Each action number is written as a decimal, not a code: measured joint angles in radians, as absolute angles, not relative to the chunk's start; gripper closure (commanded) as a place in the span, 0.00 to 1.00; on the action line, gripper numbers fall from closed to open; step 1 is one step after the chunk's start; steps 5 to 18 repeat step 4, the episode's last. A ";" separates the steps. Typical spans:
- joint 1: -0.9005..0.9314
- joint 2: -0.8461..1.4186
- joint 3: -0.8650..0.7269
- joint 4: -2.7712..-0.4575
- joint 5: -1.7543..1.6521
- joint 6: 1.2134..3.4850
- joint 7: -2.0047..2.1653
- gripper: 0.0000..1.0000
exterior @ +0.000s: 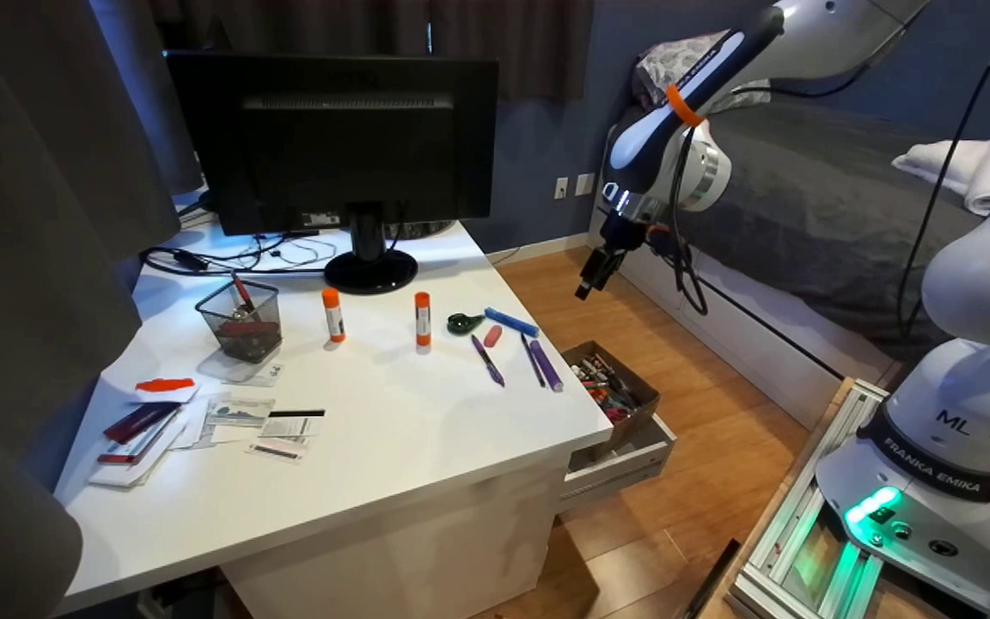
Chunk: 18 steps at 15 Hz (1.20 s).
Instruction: Pick up the black and white marker on the desk and put it in the box in the drawer
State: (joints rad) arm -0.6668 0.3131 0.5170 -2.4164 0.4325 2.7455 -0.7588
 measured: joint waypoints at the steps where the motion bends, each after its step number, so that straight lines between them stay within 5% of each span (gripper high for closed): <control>1: -0.655 0.275 0.522 -2.435 0.481 2.741 -0.789 0.00; 18: -0.632 0.202 0.522 -2.475 0.528 2.733 -0.811 0.00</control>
